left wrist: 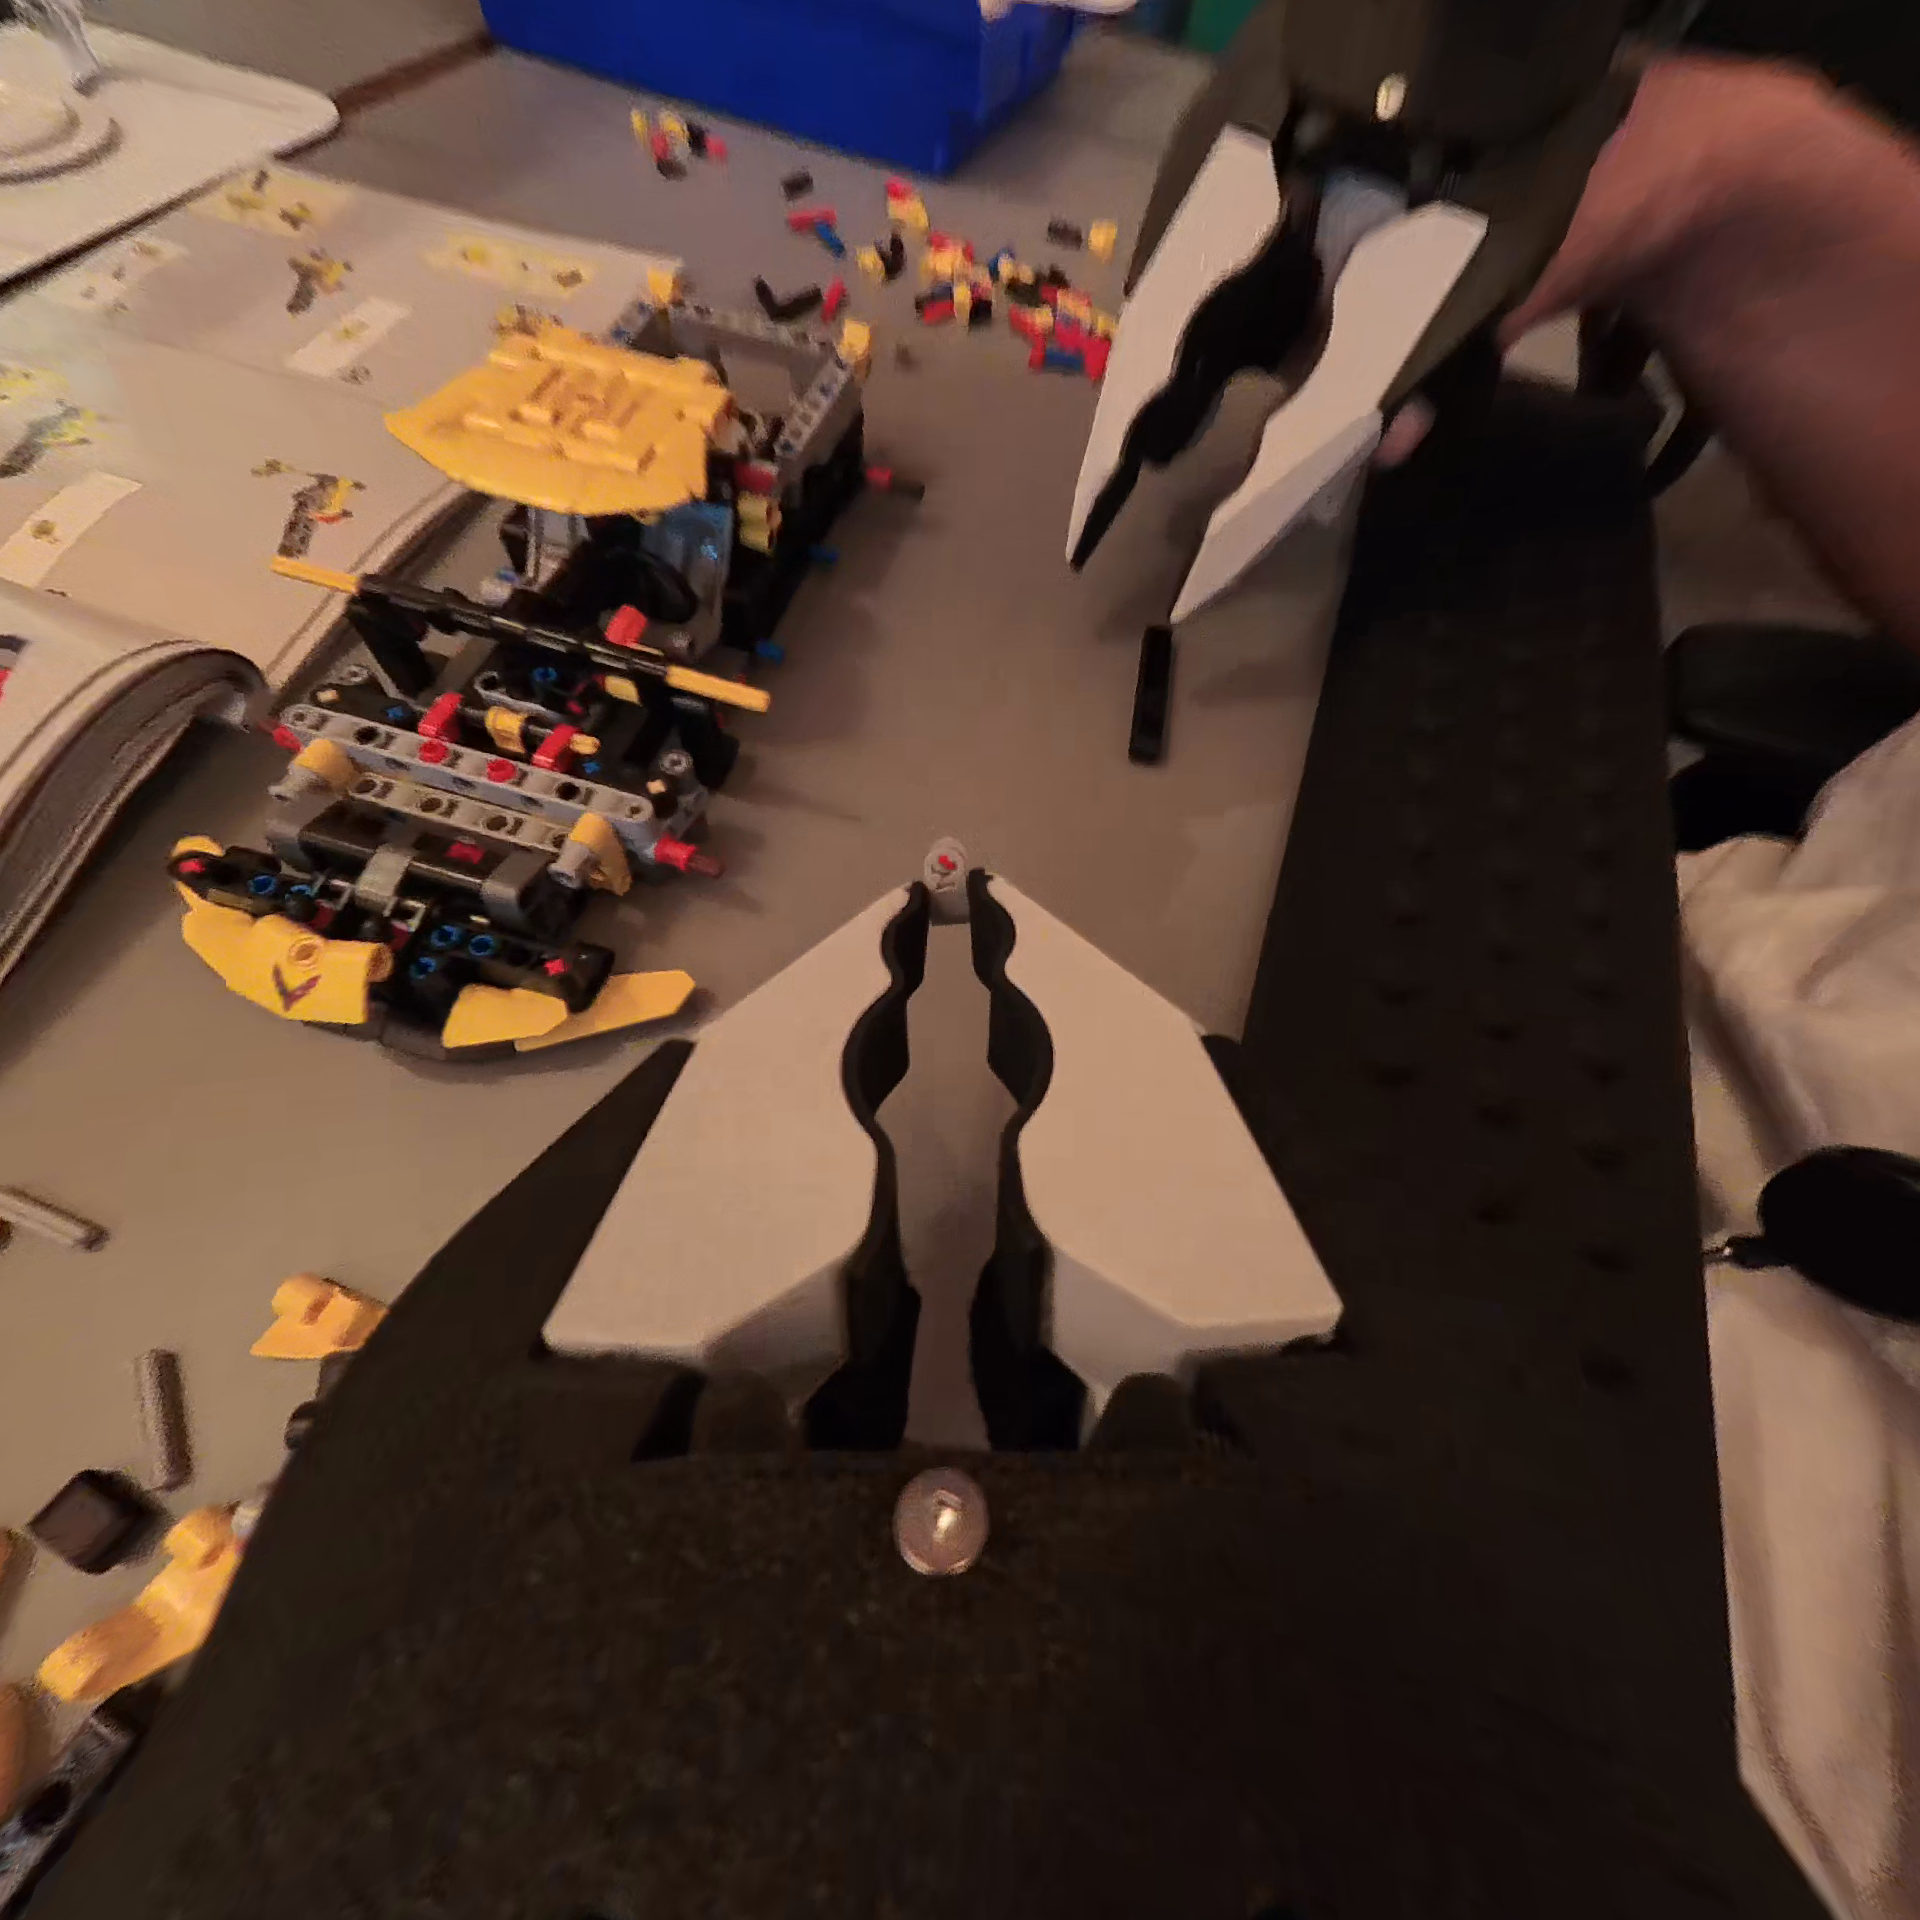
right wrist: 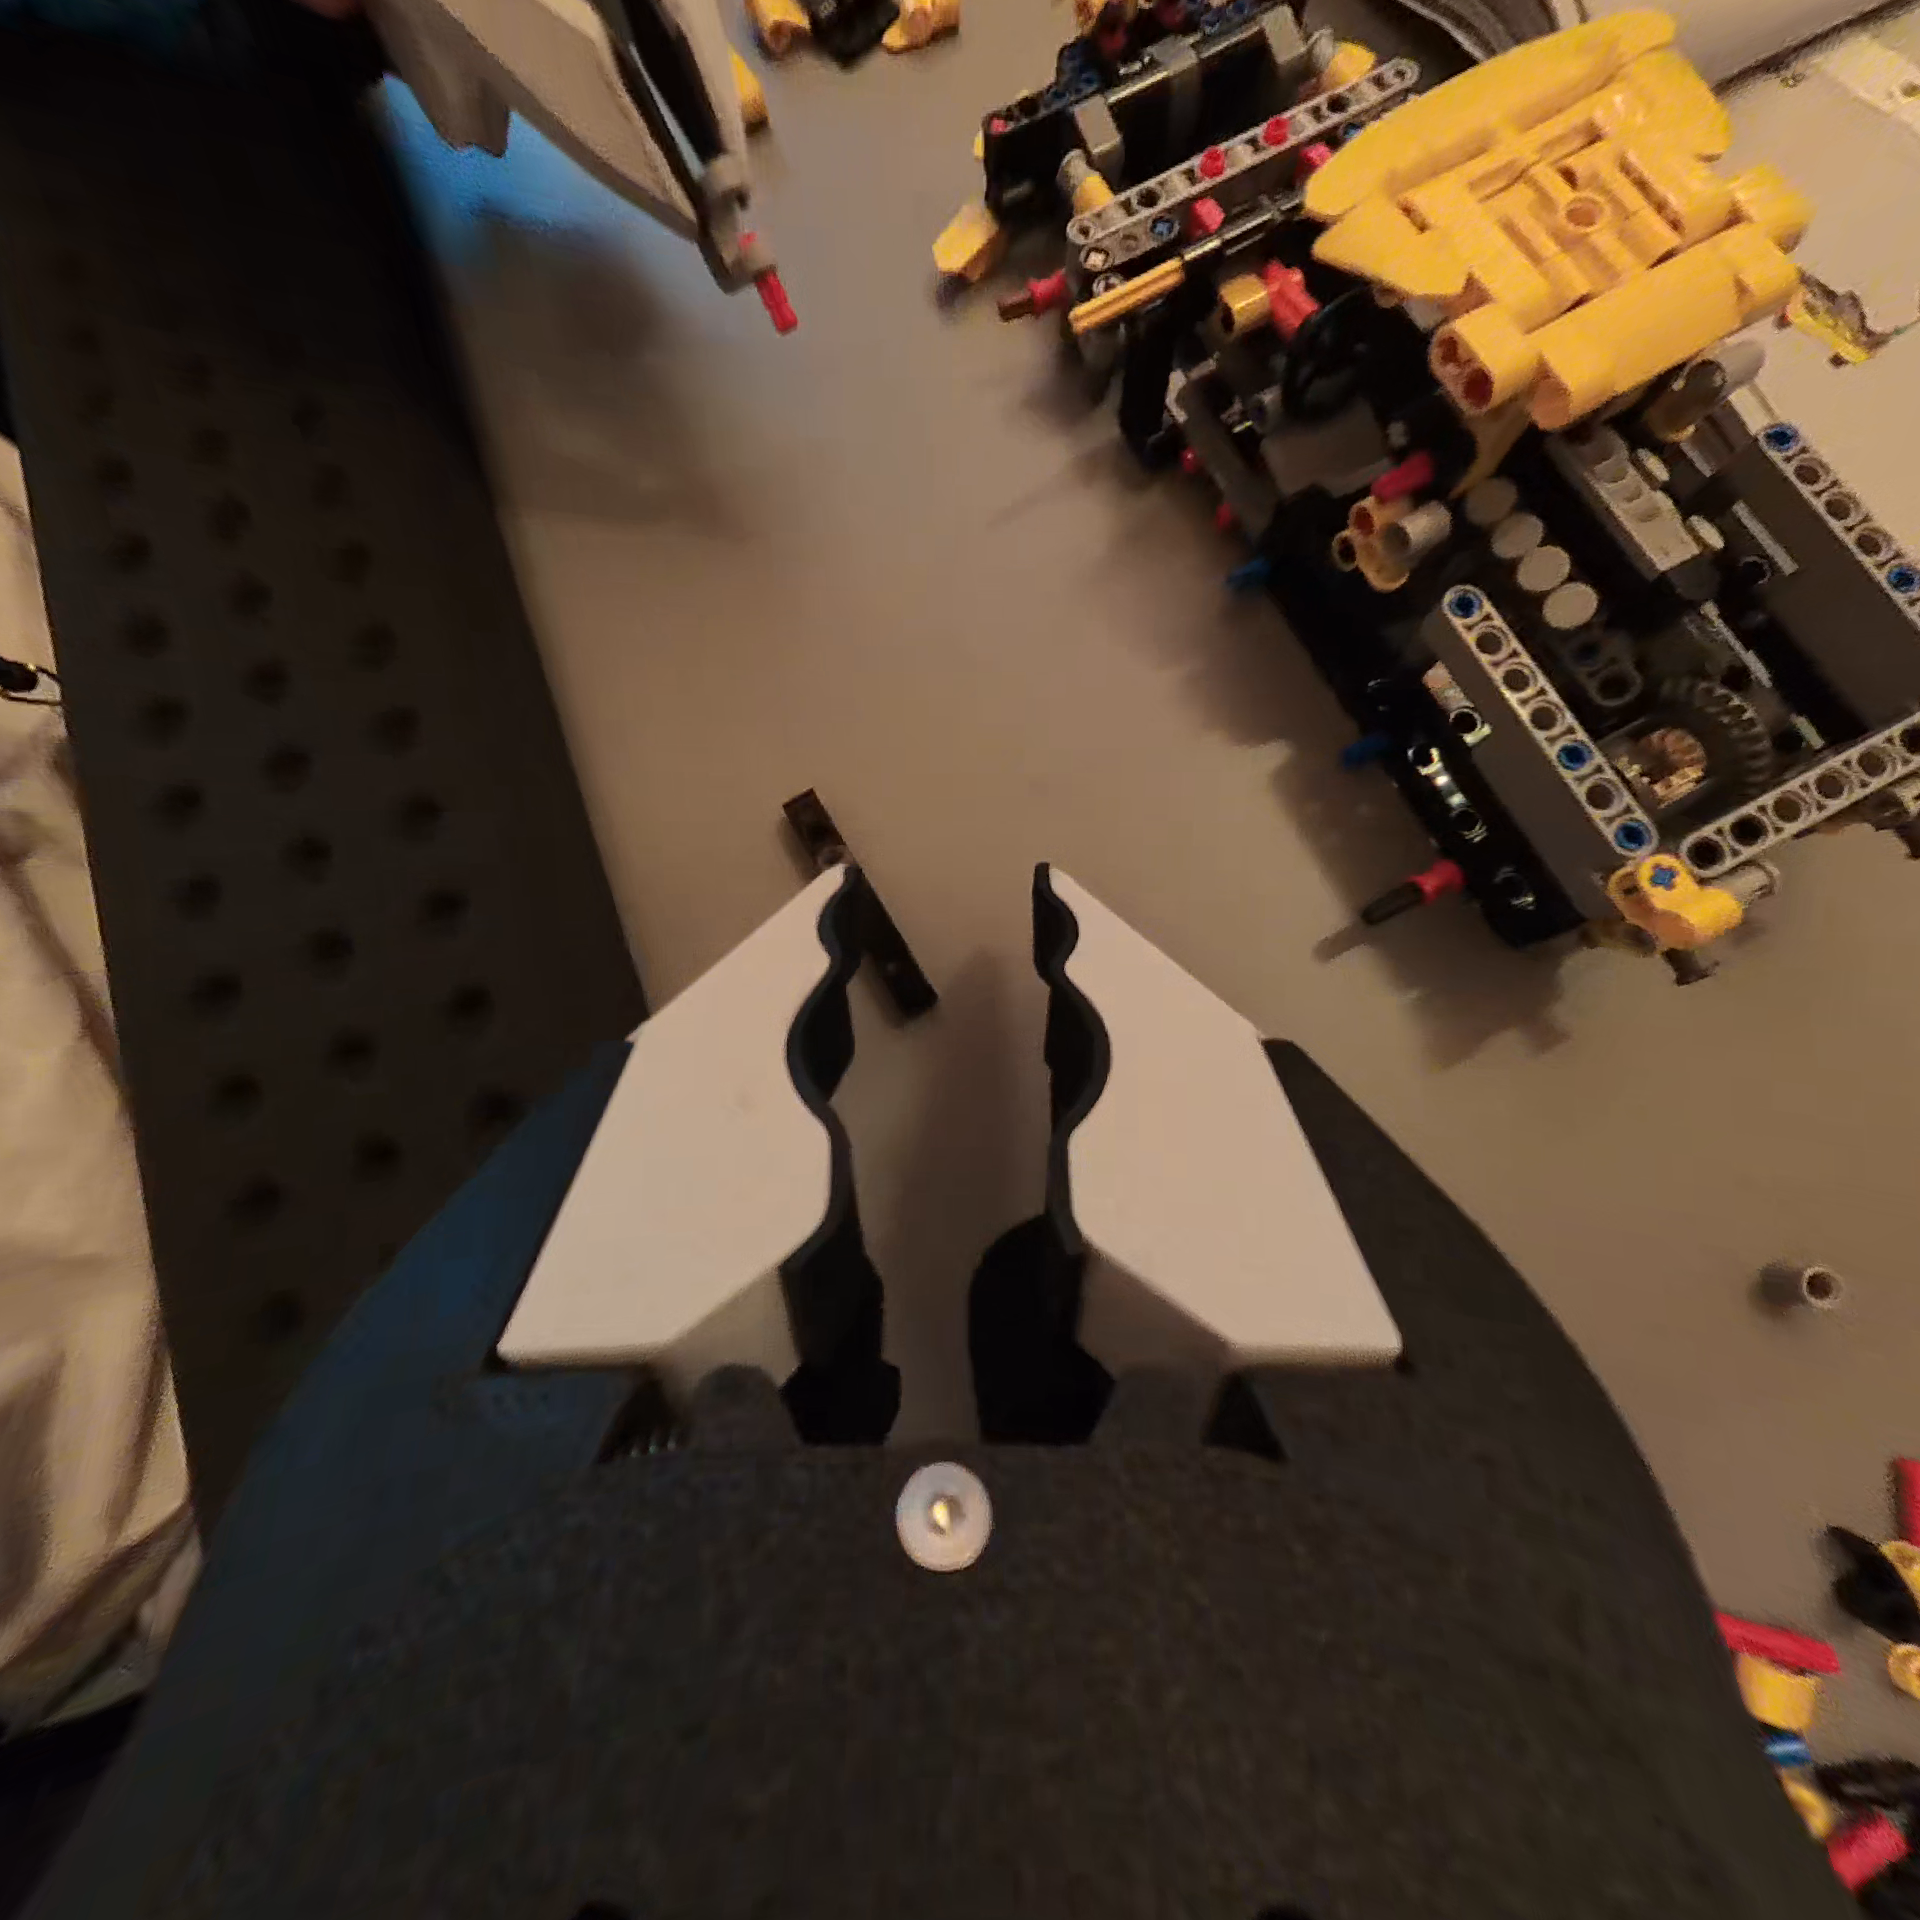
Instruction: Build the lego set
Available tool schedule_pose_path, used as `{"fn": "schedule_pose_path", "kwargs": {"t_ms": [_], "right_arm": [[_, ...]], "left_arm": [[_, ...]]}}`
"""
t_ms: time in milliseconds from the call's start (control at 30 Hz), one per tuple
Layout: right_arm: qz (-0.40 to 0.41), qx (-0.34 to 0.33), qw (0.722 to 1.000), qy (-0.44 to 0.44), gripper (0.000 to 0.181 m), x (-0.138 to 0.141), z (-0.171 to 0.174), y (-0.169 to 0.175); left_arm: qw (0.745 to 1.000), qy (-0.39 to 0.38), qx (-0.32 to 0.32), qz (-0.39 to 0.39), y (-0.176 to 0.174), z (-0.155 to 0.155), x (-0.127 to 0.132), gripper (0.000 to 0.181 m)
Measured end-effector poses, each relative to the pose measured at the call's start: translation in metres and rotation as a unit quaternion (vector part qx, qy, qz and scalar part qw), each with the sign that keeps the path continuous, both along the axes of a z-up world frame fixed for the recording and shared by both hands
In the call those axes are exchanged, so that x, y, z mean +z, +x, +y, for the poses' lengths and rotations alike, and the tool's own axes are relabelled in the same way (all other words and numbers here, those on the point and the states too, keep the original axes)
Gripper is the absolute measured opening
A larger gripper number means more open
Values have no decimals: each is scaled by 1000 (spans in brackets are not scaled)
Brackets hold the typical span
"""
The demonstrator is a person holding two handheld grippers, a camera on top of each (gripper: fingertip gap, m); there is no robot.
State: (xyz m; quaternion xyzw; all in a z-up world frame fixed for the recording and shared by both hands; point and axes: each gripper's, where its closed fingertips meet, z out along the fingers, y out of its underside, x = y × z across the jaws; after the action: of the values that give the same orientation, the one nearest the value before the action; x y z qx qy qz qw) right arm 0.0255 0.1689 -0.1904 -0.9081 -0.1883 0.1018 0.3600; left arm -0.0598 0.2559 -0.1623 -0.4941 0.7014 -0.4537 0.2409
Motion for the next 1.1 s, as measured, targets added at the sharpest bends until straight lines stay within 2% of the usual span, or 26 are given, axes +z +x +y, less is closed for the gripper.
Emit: {"fn": "schedule_pose_path", "kwargs": {"t_ms": [300,467,633,867,1100], "right_arm": [[12,11,1000,10,29,-3,10,-10],[-11,22,1000,-11,28,-14,7,-12],[-9,39,999,-16,29,-11,0,-14],[-39,52,998,-20,29,-14,-3,-12],[-49,47,997,-38,29,-22,-5,-9]], "left_arm": [[994,66,-19,90,-5,0,-27,7],[991,70,-32,114,-9,-4,-38,7],[984,103,-37,141,-15,-1,-47,7],[985,65,-44,151,-16,-13,-48,9],[989,36,-54,132,-7,-35,-40,21]]}}
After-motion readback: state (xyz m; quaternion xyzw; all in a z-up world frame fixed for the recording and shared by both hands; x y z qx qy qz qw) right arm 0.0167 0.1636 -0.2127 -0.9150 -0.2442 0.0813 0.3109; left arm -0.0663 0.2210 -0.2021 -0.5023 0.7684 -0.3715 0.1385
